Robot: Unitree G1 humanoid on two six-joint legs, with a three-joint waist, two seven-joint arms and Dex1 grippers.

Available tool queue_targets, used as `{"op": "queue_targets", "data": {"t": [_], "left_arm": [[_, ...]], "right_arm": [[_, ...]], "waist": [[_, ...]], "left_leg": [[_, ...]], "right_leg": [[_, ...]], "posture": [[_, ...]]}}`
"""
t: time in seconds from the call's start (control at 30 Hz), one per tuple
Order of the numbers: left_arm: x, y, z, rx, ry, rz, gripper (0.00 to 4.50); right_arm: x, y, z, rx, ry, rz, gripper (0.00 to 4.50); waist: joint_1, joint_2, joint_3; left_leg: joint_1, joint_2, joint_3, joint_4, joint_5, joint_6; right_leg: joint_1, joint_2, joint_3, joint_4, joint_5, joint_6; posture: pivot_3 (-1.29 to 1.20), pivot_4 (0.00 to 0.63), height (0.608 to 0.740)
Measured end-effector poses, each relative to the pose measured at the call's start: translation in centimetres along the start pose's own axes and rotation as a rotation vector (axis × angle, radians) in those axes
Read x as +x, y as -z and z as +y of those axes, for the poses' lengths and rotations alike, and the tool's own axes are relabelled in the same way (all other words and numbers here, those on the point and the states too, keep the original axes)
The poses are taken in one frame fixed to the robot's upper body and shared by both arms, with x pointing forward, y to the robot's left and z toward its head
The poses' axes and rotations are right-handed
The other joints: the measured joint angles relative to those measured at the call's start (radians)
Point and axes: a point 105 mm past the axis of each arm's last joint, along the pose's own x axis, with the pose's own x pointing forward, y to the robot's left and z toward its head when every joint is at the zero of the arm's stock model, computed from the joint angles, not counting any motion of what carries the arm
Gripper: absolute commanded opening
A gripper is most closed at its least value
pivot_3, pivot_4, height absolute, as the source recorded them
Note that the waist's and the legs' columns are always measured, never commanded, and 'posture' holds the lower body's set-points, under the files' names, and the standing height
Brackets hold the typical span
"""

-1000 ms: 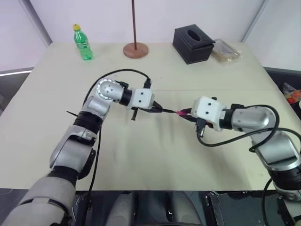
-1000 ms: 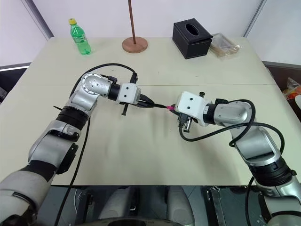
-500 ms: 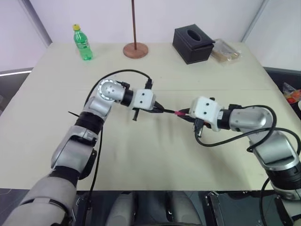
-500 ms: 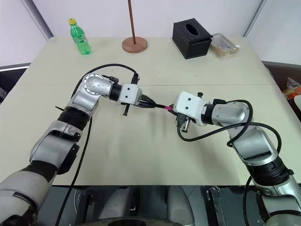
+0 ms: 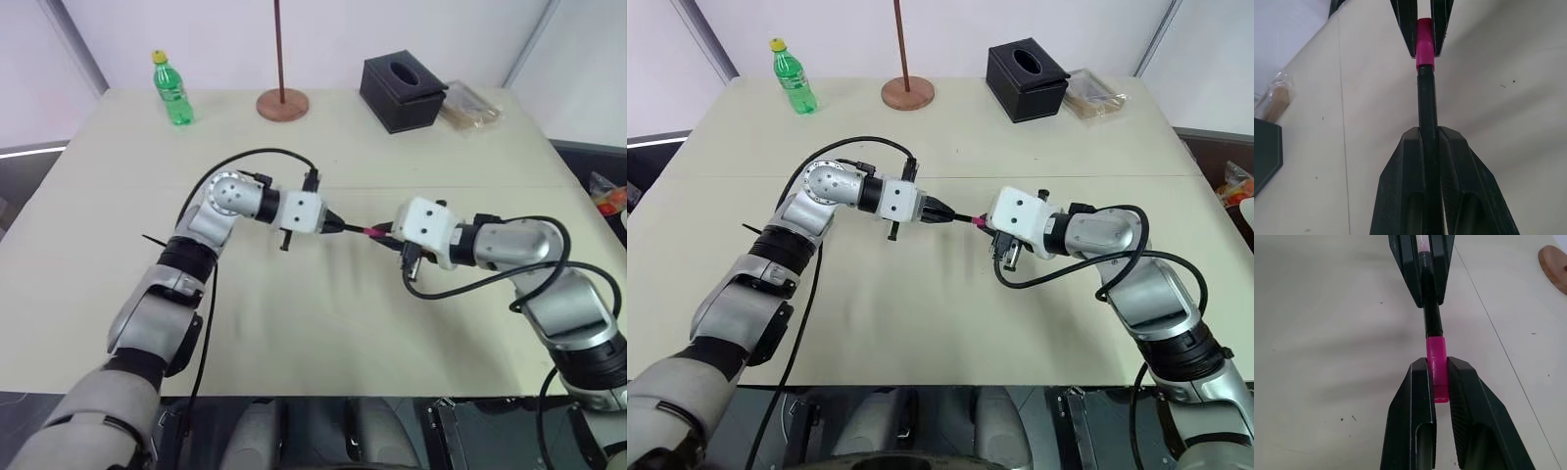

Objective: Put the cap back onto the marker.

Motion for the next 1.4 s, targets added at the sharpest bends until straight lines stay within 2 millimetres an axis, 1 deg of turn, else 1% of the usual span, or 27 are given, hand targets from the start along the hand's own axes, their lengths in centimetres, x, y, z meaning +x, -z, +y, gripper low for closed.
{"op": "queue_targets", "data": {"t": [0.17, 0.43, 0.87, 1.4], "left_arm": [[0.4, 0.2, -0.3, 0.047, -0.007, 0.011, 0.00], [0.9, 0.7, -0.7, 0.071, -0.026, 0.020, 0.00], [0.8, 1.2, -0.3, -0.017, -0.060, 0.024, 0.00], [0.7, 1.2, -0.4, -0.034, -0.046, 0.019, 0.00]], "right_arm": [[0.3, 0.4, 0.2, 0.007, -0.008, 0.015, 0.06], [0.8, 1.0, 0.3, 0.025, -0.012, 0.030, 0.06], [1.5, 0.5, -0.3, -0.006, 0.025, 0.040, 0.06], [1.9, 0.3, 0.1, -0.007, 0.008, 0.040, 0.06]], "waist": [[0.000, 0.000, 0.000], [0.000, 0.000, 0.000], [0.000, 0.000, 0.000], [0.000, 0.000, 0.000]], "left_leg": [[0.000, 0.000, 0.000, 0.000, 0.000, 0.000], [0.000, 0.000, 0.000, 0.000, 0.000, 0.000], [0.000, 0.000, 0.000, 0.000, 0.000, 0.000], [0.000, 0.000, 0.000, 0.000, 0.000, 0.000]], "right_leg": [[0.000, 0.000, 0.000, 0.000, 0.000, 0.000], [0.000, 0.000, 0.000, 0.000, 0.000, 0.000], [0.000, 0.000, 0.000, 0.000, 0.000, 0.000], [0.000, 0.000, 0.000, 0.000, 0.000, 0.000]], "posture": [[0.00, 0.150, 0.740], [0.00, 0.150, 0.740], [0.00, 0.150, 0.740], [0.00, 0.150, 0.740]]}}
